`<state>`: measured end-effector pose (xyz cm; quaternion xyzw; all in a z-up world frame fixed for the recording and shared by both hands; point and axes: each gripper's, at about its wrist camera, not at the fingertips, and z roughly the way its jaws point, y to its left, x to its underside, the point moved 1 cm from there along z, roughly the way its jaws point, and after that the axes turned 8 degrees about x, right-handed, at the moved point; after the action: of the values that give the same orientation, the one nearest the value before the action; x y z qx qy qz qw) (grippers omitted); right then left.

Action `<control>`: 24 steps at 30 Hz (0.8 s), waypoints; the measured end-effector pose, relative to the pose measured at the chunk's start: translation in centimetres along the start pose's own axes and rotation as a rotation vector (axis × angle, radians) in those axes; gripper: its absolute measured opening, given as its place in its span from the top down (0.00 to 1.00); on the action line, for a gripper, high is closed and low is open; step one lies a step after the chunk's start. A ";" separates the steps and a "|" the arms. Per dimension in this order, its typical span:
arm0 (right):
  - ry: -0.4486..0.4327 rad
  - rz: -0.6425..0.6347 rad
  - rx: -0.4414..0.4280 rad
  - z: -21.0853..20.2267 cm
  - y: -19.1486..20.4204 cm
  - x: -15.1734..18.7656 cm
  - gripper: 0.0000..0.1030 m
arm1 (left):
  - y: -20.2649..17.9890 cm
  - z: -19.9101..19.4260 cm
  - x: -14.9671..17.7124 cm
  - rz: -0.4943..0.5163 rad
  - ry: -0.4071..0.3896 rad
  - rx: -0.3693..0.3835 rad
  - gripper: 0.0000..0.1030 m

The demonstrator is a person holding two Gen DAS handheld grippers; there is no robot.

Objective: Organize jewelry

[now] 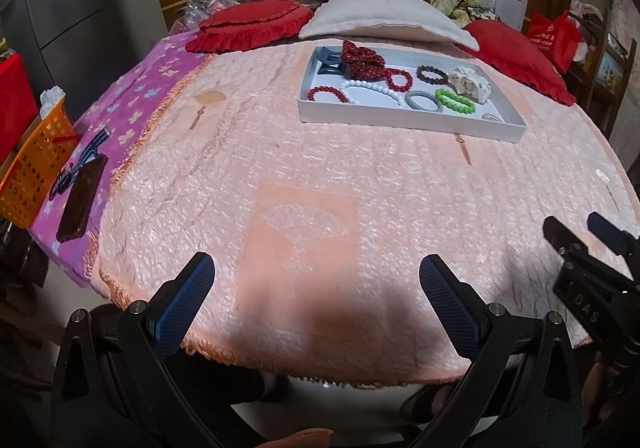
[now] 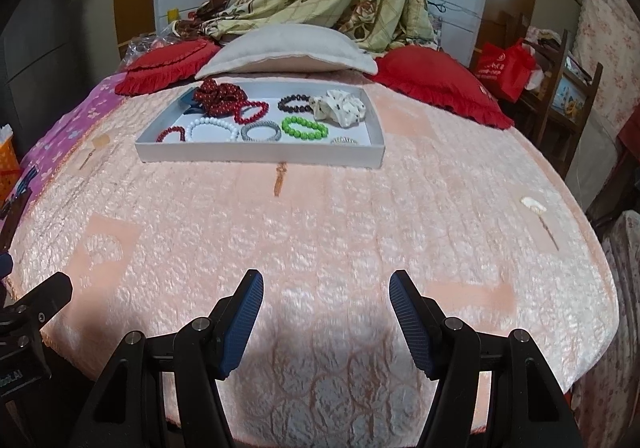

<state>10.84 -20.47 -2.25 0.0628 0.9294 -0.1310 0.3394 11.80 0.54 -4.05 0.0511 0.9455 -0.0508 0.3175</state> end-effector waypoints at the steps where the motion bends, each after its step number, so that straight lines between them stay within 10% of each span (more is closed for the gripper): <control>1: -0.002 -0.005 0.001 0.1 0.1 -0.2 0.39 | 0.2 0.1 -0.3 -0.005 -0.001 -0.002 0.00; 24: 0.047 -0.022 -0.030 3.1 1.0 -3.7 0.39 | 0.5 3.2 -4.8 -0.020 0.037 0.002 0.00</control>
<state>15.77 -20.55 -2.35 0.0507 0.9395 -0.1194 0.3169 17.54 0.34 -3.71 0.0430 0.9516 -0.0540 0.2994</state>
